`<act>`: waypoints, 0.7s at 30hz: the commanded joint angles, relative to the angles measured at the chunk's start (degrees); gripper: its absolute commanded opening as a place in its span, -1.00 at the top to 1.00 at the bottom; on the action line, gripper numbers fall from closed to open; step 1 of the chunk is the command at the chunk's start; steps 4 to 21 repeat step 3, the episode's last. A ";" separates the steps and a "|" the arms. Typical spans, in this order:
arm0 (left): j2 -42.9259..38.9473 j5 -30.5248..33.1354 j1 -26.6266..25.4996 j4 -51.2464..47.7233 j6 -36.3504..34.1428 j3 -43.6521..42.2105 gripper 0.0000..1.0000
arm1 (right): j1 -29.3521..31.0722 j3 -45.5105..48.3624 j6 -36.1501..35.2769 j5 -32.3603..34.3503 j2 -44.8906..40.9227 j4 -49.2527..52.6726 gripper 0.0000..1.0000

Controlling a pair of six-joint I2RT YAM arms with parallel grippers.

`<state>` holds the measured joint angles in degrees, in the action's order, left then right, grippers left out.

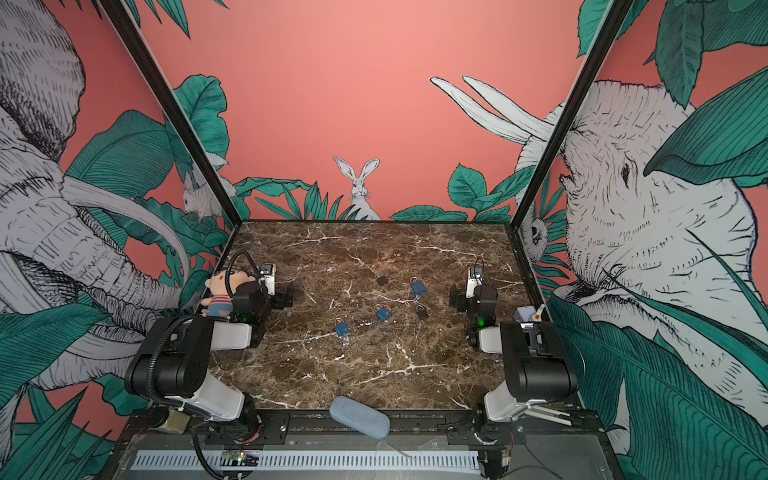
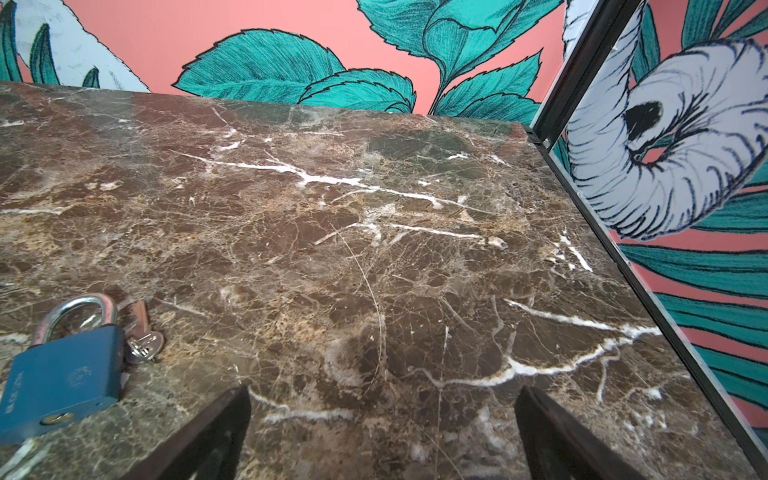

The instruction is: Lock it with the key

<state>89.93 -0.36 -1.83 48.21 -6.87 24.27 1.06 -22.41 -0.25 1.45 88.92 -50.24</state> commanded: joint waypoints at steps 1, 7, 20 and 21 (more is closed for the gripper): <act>-0.98 0.36 0.25 0.57 0.39 -0.12 -0.99 | -0.12 -0.18 0.16 -0.01 -0.15 -1.17 -0.99; -1.07 0.33 0.19 0.84 0.43 -0.31 -0.99 | -0.18 -0.22 0.13 0.02 -0.15 -1.17 -0.99; -1.07 0.33 0.19 0.84 0.43 -0.31 -0.99 | -0.18 -0.22 0.13 0.02 -0.15 -1.17 -0.99; -1.07 0.33 0.19 0.84 0.43 -0.31 -0.99 | -0.18 -0.22 0.13 0.02 -0.15 -1.17 -0.99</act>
